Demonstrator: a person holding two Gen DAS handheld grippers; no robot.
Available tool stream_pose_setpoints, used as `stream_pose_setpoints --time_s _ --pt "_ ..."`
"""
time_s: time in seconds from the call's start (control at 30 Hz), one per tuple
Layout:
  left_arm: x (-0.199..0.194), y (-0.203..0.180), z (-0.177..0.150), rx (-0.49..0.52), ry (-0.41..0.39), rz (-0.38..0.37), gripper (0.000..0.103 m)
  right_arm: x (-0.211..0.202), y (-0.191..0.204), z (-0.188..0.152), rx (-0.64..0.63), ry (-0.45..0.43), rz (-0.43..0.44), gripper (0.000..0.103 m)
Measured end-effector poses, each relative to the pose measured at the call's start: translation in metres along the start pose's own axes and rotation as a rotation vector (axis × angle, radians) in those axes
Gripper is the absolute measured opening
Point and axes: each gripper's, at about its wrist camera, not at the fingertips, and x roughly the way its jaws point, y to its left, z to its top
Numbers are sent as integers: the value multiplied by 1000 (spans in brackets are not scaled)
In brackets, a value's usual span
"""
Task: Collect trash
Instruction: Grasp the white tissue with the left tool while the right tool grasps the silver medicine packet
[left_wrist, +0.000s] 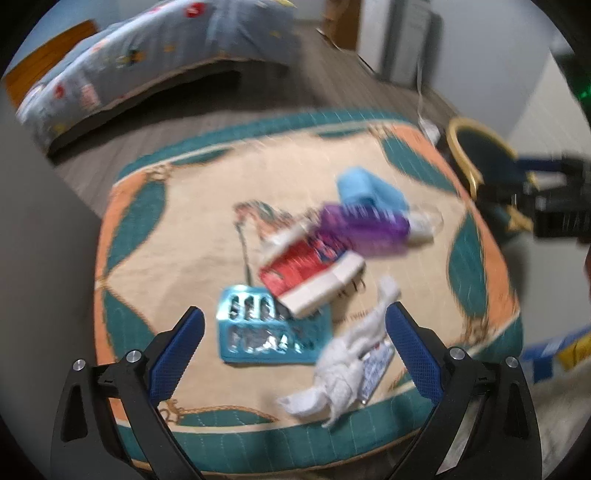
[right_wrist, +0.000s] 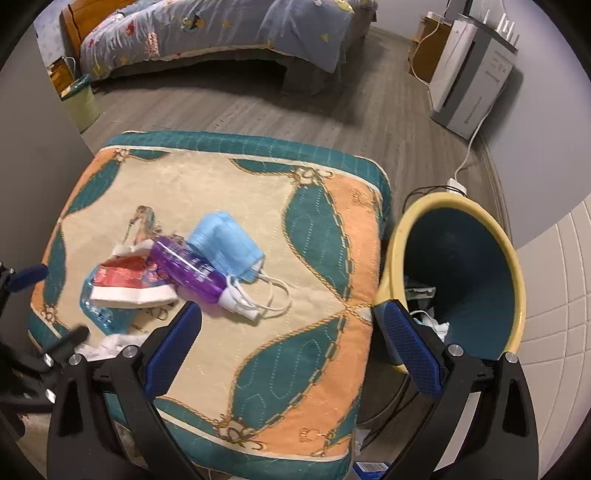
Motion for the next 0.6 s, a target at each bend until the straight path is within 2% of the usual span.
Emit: stream_pose_setpoints --time_s 0.17,0.23,0.37,0.4,0.43,0.47,0.6 --pt "20 -5 -5 3 87 -57 92 6 -13 -3 32 23 -6 97" --pt "30 -8 -7 3 139 -91 71 7 -15 -3 41 29 2 97" --pt "43 -17 -14 36 216 -119 60 7 -13 -5 42 32 16 97" --pt "47 -21 -15 59 233 -115 51 7 -12 -5 40 30 16 97" --pt "50 -24 -17 77 248 -113 37 6 -10 -6 38 30 16 97" --pt "52 -27 -19 95 261 -110 30 6 -9 -6 36 32 21 97" --pt "33 -32 -14 141 202 -128 28 7 1 -10 20 44 43 97"
